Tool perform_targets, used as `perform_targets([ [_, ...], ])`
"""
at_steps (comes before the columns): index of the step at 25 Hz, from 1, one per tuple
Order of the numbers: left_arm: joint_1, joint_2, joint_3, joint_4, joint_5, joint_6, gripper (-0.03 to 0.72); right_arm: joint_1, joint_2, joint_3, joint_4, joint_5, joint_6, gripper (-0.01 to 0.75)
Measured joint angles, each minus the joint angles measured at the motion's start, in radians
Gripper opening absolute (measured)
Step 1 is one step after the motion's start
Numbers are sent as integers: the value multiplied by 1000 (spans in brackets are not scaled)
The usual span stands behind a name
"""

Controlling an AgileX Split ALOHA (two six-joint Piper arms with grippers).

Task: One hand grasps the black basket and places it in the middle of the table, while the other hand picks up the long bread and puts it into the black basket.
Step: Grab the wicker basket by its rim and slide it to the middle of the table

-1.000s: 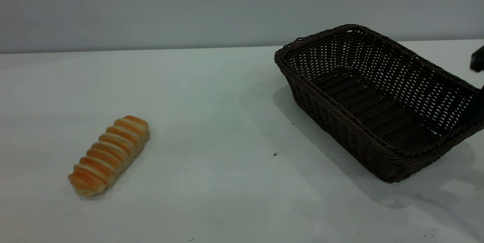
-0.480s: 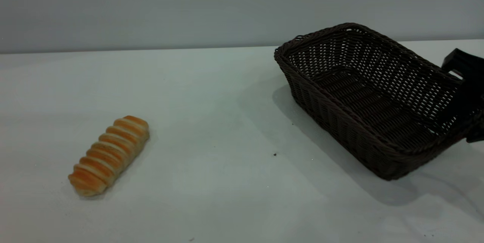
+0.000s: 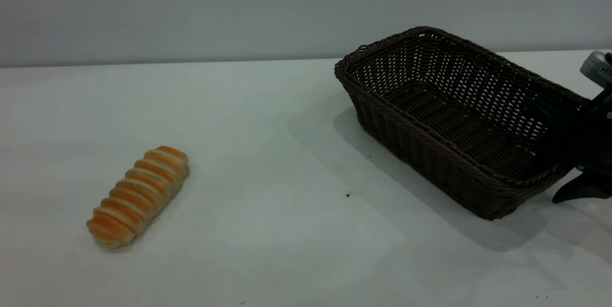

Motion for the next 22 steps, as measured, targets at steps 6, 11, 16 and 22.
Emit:
perform_targets([
  [6, 0, 0, 0, 2, 0, 0, 537, 0, 0, -8, 12, 21, -9, 97],
  [11, 0, 0, 0, 3, 0, 0, 537, 4, -1, -10, 8, 69, -110, 98],
  [16, 0, 0, 0, 3, 0, 0, 537, 72, -2, -10, 1, 127, -282, 98],
  [22, 0, 0, 0, 5, 0, 0, 537, 176, 9, -55, -44, 209, -358, 98],
])
